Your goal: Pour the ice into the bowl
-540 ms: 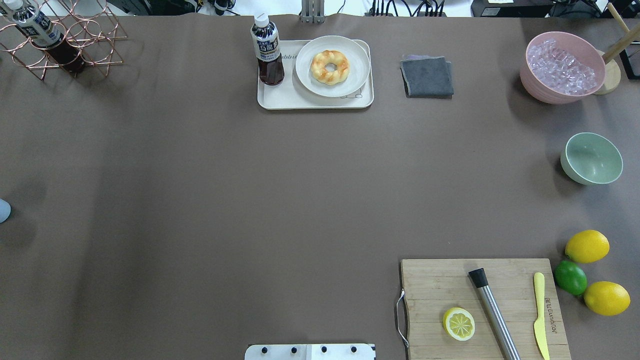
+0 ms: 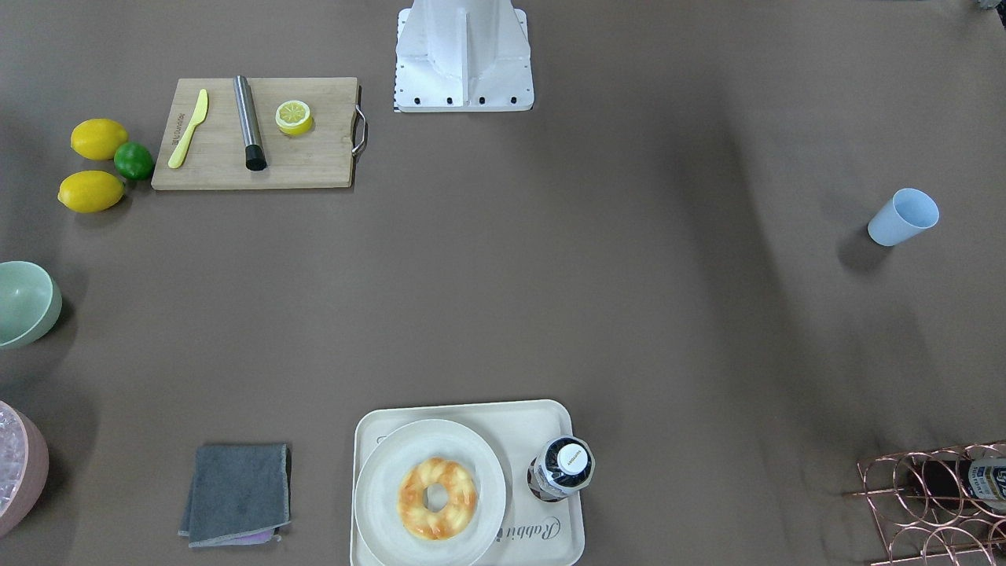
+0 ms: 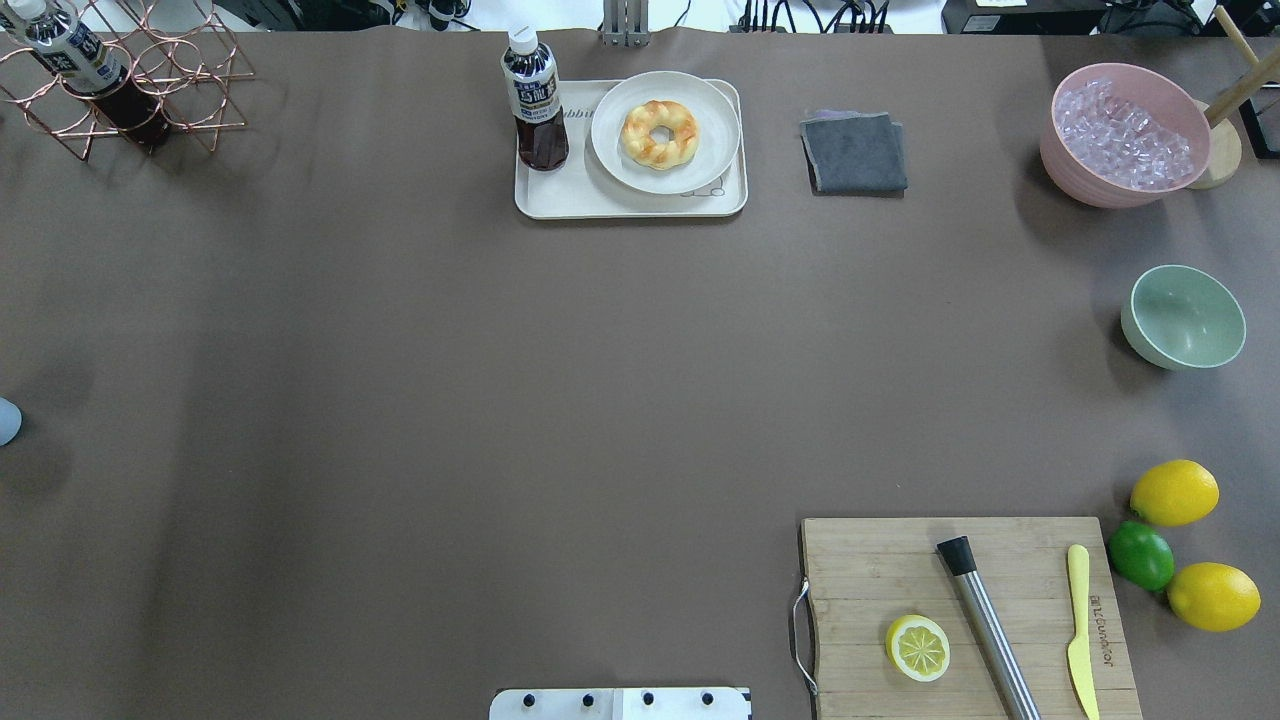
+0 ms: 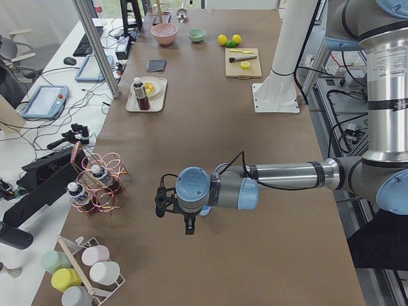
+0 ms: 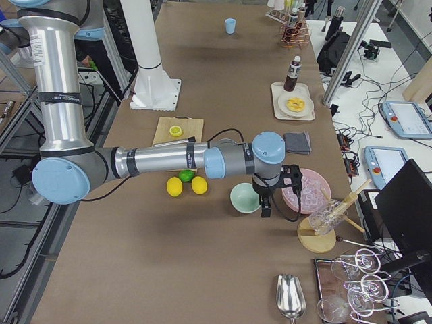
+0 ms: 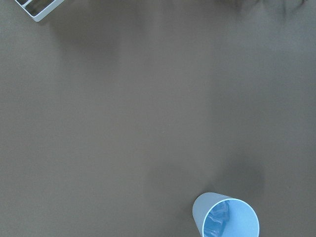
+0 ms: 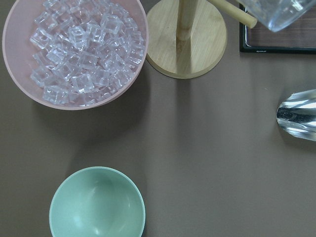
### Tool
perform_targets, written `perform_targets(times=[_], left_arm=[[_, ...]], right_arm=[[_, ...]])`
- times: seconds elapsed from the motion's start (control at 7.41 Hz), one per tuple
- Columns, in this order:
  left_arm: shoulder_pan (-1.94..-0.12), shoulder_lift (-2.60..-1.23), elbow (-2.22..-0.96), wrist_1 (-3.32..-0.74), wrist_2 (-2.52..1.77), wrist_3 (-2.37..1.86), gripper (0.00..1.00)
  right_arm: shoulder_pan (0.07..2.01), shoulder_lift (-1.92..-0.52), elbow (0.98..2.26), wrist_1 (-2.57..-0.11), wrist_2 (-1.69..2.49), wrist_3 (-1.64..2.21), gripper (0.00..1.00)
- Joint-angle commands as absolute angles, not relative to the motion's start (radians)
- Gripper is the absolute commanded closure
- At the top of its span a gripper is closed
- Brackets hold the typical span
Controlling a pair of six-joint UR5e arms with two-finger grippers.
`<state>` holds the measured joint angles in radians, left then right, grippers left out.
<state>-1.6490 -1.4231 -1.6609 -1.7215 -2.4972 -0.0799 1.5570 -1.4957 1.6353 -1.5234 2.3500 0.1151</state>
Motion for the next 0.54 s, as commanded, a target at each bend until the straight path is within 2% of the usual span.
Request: perform_targets(times=[0.0, 0.41], left_arm=[[-1.649, -1.424, -1.666, -1.723, -2.497, -0.092, 0.03], [-1.651, -1.422, -1.686, -1.723, -2.493, -0.174, 0.02]], right_arm=[[1.557, -1.497, 1.634, -1.523, 2.35, 0.115, 0.01], [1.555, -1.496, 1.625, -1.522, 2.349, 0.115, 0.01]])
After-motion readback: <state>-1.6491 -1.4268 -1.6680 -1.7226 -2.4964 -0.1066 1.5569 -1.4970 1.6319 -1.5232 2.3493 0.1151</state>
